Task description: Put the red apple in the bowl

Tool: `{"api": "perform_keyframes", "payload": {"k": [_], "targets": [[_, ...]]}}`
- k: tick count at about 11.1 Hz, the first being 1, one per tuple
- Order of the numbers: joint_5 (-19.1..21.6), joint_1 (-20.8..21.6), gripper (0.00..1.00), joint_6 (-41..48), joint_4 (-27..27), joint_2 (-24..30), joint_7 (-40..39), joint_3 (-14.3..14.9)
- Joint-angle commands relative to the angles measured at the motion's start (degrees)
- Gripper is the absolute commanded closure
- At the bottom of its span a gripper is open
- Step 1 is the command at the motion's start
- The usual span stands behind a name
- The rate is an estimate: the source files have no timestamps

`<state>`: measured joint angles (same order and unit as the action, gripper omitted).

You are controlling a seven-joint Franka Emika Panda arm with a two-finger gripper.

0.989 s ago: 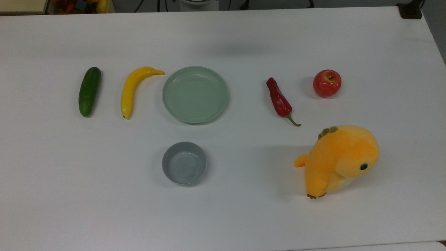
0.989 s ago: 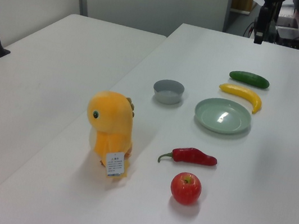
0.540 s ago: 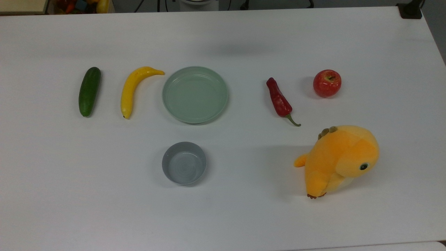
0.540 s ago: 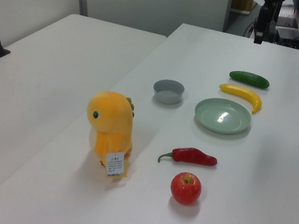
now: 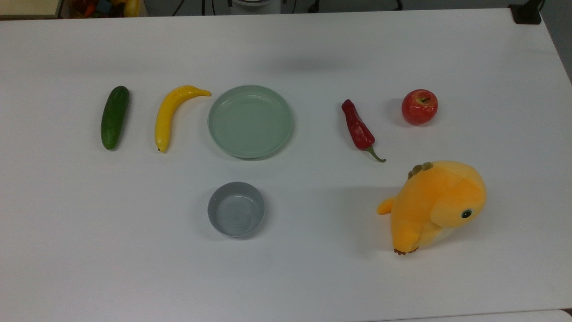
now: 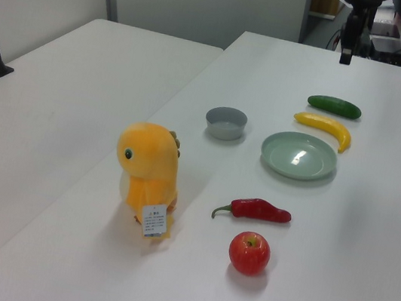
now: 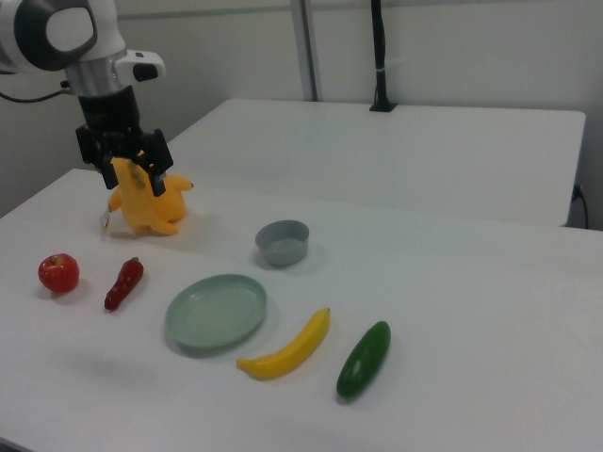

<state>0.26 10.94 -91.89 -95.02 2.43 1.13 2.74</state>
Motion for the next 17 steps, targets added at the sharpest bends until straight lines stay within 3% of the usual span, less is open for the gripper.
{"api": "perform_keyframes", "payload": {"k": [1, 4, 7, 12, 17], "targets": [[0.71, 0.48, 0.00, 0.14, -2.36, 0.21, -0.43, -1.51], [4.99, 0.48, 0.00, -0.04, -2.80, -0.58, -0.87, -3.27], [5.89, 3.64, 0.00, -0.04, -2.18, -1.72, -0.17, -3.45], [5.89, 4.26, 0.00, -1.09, 0.98, -4.27, 10.27, -13.10], [4.84, 4.70, 0.00, -14.69, 1.16, -9.62, 19.86, -20.05]]}}
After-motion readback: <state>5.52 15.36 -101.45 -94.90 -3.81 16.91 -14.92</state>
